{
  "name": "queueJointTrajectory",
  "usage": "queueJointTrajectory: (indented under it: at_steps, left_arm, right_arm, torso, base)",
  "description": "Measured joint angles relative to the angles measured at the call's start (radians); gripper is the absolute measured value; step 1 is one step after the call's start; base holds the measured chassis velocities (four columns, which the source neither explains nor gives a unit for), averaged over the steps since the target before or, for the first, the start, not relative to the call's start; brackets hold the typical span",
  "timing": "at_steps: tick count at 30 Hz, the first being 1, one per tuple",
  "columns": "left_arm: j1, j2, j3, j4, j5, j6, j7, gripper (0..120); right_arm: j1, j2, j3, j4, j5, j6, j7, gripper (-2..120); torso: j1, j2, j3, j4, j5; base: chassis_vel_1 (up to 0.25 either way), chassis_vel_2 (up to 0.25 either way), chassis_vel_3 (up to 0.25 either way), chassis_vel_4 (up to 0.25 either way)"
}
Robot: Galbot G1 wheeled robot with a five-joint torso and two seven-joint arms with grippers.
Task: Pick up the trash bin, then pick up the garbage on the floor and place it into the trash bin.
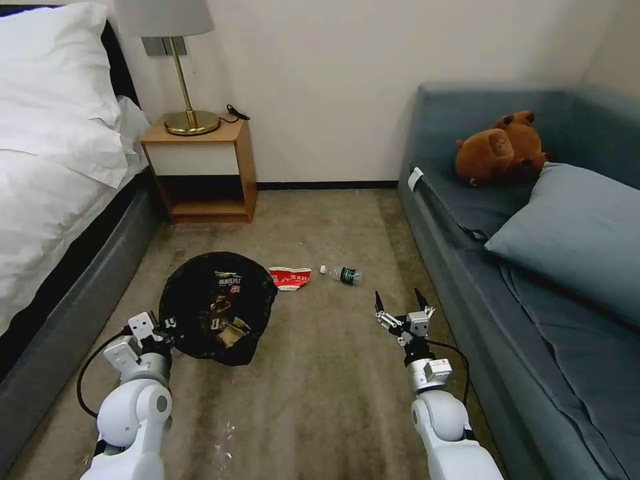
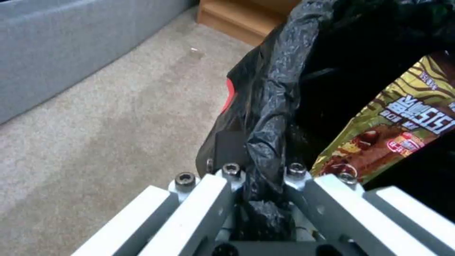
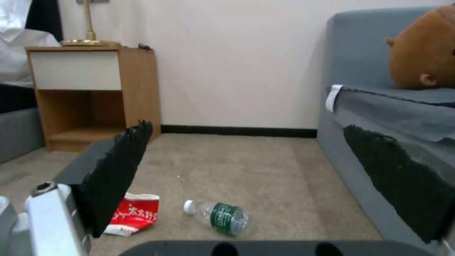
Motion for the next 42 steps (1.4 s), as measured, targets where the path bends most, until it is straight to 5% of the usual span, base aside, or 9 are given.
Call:
queueJointTrajectory:
  at_steps: [42]
  left_arm:
    - [0.022, -0.022, -0.017, -0.023, 0.005, -0.007, -0.002, 1]
  right_arm:
    - [0.011, 0.003, 0.0, -0.025, 0.011, 0.023, -0.031, 100]
  torso:
    - [0.0, 0.0, 0.0, -0.0001, 0.0]
  base:
    - [-0.033, 0.033, 0.033, -0.035]
